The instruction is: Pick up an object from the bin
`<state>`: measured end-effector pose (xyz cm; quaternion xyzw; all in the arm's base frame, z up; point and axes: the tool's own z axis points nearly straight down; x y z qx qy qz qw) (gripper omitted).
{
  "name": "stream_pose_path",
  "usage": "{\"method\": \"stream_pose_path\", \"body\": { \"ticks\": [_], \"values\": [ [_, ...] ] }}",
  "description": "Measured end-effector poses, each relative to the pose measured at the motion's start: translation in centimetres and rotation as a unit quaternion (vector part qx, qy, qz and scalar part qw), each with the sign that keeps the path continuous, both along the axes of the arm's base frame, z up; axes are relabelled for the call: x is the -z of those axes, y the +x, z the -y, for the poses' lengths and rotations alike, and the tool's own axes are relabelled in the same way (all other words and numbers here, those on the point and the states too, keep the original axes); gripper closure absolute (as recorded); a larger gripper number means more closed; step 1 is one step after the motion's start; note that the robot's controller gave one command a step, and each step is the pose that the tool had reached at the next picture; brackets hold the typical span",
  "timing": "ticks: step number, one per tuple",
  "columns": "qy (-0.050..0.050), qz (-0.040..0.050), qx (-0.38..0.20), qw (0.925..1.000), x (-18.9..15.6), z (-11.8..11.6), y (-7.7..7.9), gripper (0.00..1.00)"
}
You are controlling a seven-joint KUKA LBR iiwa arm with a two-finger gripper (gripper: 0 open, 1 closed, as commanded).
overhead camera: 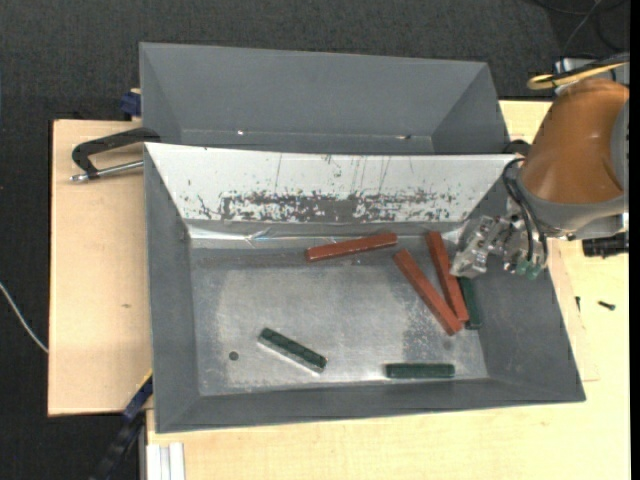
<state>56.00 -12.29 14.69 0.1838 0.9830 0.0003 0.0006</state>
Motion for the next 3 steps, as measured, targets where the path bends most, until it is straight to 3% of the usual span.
{"method": "stream_pose_path", "body": {
  "ticks": [2,3],
  "values": [
    [0.000,0.0003,0.003,1.0000,1.5,0.3,0.8,1.00],
    [-0.001,0.0008,0.000,1.0000,2.6,-1.4,1.7,1.00]
  ]
}}
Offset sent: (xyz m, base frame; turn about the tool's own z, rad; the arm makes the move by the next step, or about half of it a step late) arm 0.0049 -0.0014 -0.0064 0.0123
